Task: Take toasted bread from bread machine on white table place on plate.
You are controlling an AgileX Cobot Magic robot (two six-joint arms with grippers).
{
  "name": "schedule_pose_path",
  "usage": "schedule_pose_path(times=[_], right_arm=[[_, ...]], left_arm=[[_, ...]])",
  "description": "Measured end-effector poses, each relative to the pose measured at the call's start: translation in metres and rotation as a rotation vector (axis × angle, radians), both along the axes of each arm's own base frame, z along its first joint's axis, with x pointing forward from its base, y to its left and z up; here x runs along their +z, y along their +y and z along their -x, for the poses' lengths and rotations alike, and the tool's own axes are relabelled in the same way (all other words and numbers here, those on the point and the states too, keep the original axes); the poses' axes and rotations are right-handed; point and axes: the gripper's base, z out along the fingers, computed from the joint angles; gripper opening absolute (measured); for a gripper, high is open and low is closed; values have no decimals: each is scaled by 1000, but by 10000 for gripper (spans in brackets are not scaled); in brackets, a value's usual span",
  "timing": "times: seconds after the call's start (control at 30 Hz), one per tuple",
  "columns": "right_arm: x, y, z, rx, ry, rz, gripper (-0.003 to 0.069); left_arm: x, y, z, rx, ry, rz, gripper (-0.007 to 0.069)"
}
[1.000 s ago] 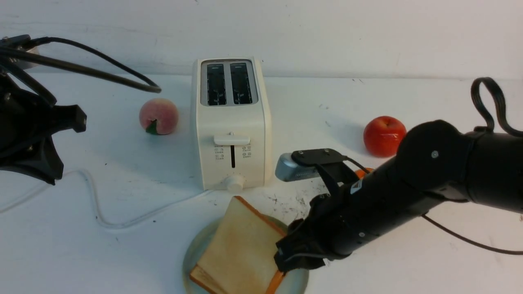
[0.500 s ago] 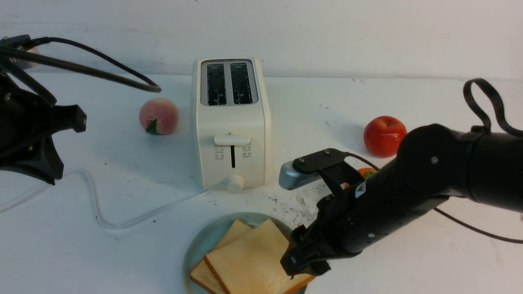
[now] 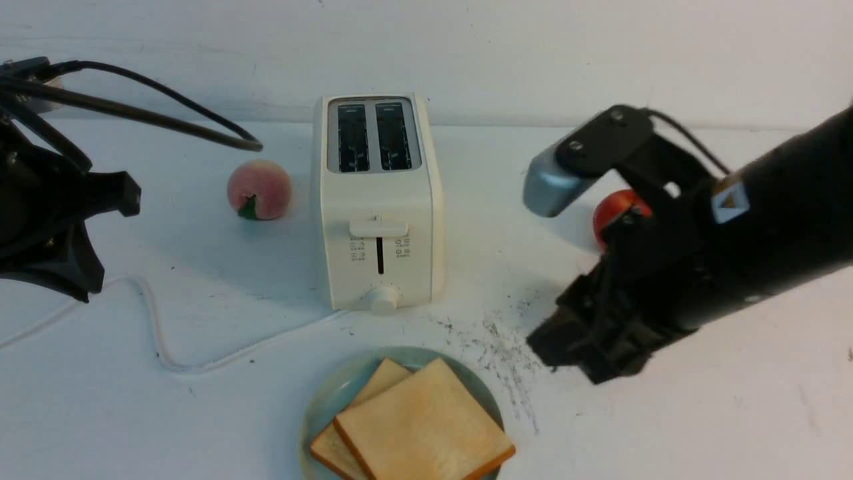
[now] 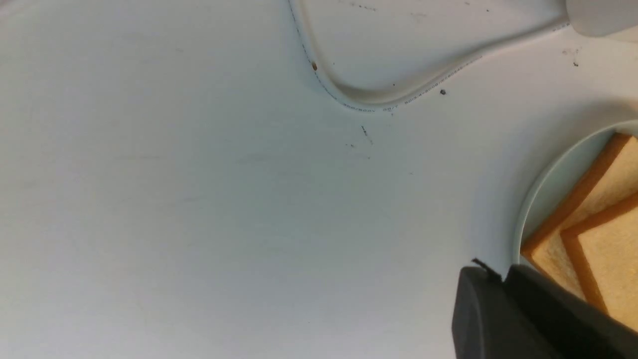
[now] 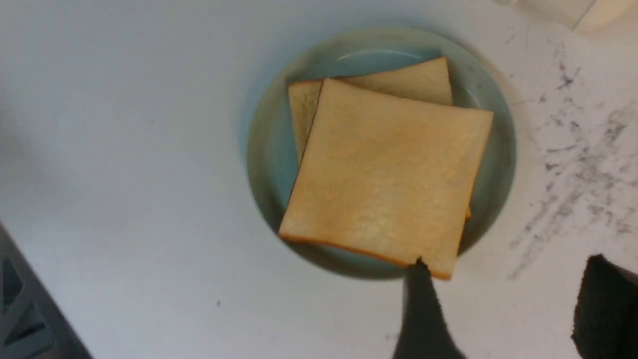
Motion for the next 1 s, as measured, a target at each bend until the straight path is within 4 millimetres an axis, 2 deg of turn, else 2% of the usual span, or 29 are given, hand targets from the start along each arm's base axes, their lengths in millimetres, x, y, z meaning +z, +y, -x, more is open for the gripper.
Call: schedule_pose_path(times=[0.07,0.2,0.27,0.33,0.43,0.53,0.63,0.67,0.7,0.93,1.0], right_arm=[[21,-19,21,-13,-7,54,246],[43,-54,52,-146,-14,123,60],[53,-70,65,-248,-39,111,-4],[61,-81,75,-313,-66,86,-16],[68,-108,109,-442,-99,-19,-19],[55,-130,140,-506,-102,-92,-19],[39,-140,156,-534,-103,-133,-18],[28,-144,161,-544,-117,-165,-18],[2,-146,164,-555,-145,-226,-18],[-72,-133,150,-528,-298,-453,-15],[-83,-130,146,-517,-328,-491,-14]], left_arm=[[0,0,1,-1,6,1,54],[0,-1,1,-2,14,17,57],[0,-2,1,-2,15,27,59],[0,-3,1,-2,15,30,60],[0,-3,1,-1,15,38,68],[0,-4,1,-1,15,45,71],[0,-4,1,-1,15,45,71],[0,-4,1,-1,15,45,72],[0,-4,1,0,17,46,74],[0,-4,2,-1,26,47,81],[0,-4,2,-1,26,47,83]])
